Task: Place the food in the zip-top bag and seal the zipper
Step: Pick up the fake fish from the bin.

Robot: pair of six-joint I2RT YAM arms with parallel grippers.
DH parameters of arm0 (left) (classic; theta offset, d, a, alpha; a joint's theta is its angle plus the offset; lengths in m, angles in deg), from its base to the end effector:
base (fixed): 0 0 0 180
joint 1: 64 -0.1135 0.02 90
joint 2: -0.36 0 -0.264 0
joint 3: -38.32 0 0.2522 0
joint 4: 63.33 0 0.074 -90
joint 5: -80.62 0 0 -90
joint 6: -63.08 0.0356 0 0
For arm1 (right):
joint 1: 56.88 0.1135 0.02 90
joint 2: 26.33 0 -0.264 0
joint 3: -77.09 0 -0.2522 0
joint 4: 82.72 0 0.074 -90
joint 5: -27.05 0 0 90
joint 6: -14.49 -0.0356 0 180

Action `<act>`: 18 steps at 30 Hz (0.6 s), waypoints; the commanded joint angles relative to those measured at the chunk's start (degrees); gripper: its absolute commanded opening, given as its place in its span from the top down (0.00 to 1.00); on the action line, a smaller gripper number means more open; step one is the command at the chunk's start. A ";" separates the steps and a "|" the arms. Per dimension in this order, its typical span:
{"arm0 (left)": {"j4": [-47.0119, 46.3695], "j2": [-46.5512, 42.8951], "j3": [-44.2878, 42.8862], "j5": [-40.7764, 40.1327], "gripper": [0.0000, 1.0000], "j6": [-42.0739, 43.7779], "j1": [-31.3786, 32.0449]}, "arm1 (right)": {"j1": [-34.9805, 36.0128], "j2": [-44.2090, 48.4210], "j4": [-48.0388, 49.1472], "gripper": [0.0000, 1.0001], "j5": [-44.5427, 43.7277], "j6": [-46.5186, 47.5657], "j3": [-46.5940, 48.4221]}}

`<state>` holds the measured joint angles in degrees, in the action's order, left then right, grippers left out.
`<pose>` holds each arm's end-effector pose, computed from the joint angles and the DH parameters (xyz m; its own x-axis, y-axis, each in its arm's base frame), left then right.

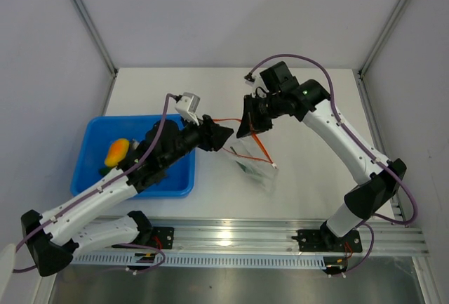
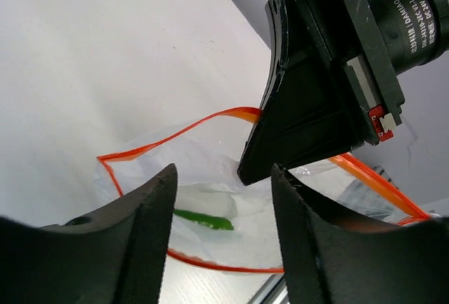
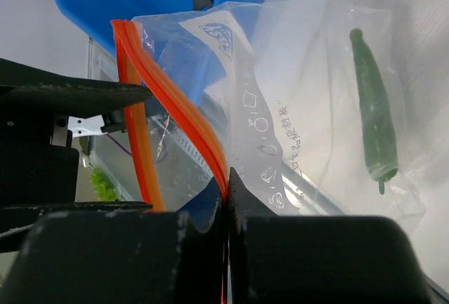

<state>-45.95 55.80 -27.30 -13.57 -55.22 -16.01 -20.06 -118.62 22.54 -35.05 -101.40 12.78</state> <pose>0.1539 -0.1670 0.3618 -0.4022 -0.2600 -0.8779 0.5700 0.6793 -0.4623 0.2525 0.2098 0.3951 -0.8958 -0.1886 -0.4025 -0.4141 0.6832 0.6015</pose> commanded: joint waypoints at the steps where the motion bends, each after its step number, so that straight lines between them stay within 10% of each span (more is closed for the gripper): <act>1: 2.68 -2.53 -0.96 -3.36 0.38 0.96 0.35 | -0.61 0.36 0.77 1.00 1.02 0.49 2.48; 18: 40.31 -7.54 -5.45 -13.65 0.29 -11.70 -27.76 | -1.22 0.80 -2.22 1.00 -5.76 5.94 -1.29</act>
<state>-13.17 48.52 -33.62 -25.83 -65.07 -38.02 -20.71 -118.62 20.82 -40.21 -97.31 12.08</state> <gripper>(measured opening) 0.681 0.002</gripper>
